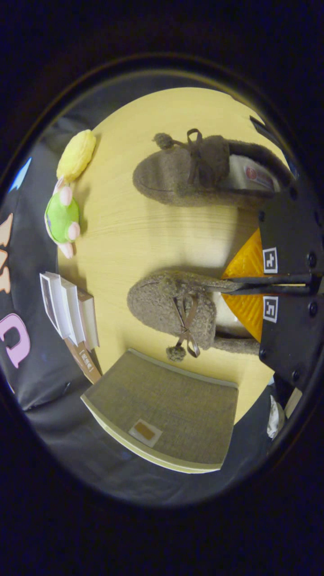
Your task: Open the storage box then place both shoes into the box .Put the left shoe in first, then the right shoe, with the right side of both shoes facing outward in a uniform manner.
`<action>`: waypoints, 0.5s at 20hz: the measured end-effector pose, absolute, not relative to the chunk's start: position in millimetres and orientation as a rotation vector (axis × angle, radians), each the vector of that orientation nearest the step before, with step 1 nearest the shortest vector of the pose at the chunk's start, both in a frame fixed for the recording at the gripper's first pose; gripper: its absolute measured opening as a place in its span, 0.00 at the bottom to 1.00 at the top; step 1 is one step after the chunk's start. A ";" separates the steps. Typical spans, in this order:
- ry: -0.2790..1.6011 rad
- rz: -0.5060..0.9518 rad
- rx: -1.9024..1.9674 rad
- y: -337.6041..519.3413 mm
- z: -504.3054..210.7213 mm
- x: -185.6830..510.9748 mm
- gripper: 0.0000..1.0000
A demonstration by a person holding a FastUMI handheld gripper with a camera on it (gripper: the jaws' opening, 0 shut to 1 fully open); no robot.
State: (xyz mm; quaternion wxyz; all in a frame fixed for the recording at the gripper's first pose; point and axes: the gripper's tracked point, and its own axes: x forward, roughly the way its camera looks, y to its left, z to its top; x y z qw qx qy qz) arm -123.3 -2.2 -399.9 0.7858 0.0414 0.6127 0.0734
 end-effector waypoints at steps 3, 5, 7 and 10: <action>1.333 0.113 0.175 3.1 -393.6 -122.0 0.05; 1.327 0.087 0.248 5.7 -386.1 -117.6 0.05; 1.325 0.072 0.290 9.6 -381.5 -115.0 0.05; 1.329 0.048 0.359 16.8 -374.3 -117.2 0.05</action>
